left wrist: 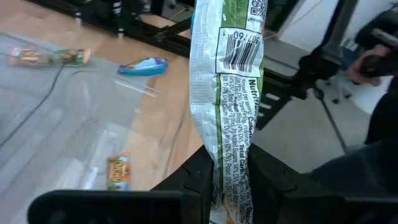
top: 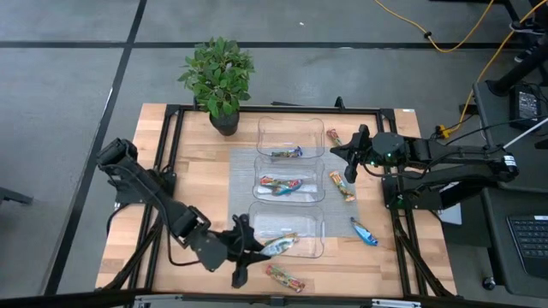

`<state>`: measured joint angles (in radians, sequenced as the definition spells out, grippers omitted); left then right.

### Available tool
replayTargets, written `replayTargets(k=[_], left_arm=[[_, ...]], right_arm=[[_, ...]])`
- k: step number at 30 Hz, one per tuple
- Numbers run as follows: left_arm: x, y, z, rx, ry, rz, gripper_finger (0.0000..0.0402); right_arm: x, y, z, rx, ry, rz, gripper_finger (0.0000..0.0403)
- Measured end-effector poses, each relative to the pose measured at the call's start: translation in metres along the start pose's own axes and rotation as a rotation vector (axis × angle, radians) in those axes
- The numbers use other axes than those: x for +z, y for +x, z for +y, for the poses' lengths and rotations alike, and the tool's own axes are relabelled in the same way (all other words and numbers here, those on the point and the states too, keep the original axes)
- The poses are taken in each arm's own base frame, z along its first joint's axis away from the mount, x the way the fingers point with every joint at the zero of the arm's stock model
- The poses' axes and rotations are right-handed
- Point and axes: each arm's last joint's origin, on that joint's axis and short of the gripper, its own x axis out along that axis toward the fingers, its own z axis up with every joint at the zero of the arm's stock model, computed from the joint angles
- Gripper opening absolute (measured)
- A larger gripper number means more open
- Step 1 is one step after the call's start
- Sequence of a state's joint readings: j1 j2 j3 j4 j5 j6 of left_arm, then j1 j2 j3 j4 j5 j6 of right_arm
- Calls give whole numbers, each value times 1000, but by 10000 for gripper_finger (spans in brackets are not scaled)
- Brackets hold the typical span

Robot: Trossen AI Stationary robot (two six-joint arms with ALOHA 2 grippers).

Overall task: Pick and place Granola Bars by type
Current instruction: Put the yellow granola bar into the bottom transparent bin

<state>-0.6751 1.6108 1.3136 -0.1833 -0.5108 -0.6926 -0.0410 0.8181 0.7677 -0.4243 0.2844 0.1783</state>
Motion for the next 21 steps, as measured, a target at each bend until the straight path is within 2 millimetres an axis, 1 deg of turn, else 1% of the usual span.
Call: replayTargets(k=[6,9,16,21], left_arm=[[11,12,21,15,-14,60,65],[18,19,32,-5,-33,98,65],[31,31,66,3,-8,209,65],[40,39,85,-25,16,256,65]], right_arm=[[0,0,0,0,-1,0,8],[0,0,0,0,-2,0,8],[0,0,0,-1,-5,4,8],[-2,0,0,-4,-9,19,8]])
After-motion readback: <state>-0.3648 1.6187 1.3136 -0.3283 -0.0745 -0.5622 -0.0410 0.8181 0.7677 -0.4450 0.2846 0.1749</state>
